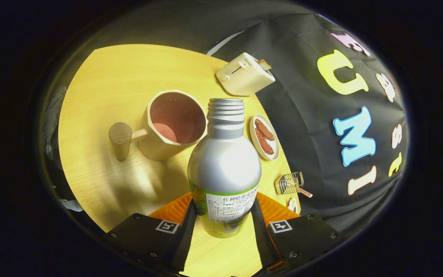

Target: Take the bottle from table, then pour the juice into the cup, finally place the bottle on the coaster

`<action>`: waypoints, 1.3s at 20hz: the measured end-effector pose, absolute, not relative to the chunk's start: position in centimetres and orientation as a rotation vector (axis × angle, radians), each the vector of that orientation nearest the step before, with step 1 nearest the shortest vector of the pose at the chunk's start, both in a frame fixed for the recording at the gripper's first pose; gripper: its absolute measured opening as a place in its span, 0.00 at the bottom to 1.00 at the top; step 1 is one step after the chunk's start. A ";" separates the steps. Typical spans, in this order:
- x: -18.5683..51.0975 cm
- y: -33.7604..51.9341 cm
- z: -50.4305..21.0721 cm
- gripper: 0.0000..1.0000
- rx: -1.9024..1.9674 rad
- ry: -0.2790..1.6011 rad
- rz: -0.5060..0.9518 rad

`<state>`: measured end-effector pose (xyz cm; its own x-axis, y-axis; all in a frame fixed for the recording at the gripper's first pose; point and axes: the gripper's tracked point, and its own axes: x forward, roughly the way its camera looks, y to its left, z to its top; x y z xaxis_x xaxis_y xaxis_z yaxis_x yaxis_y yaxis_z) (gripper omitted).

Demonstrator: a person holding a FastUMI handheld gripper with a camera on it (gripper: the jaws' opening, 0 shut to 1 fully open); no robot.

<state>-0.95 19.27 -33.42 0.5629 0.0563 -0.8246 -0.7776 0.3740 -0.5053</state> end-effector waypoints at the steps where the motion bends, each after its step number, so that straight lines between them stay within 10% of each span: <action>1: -0.9 19.2 -33.6 0.71 -1.080 0.829 0.619; 26: 1.0 18.0 -32.4 0.70 -1.568 0.841 0.660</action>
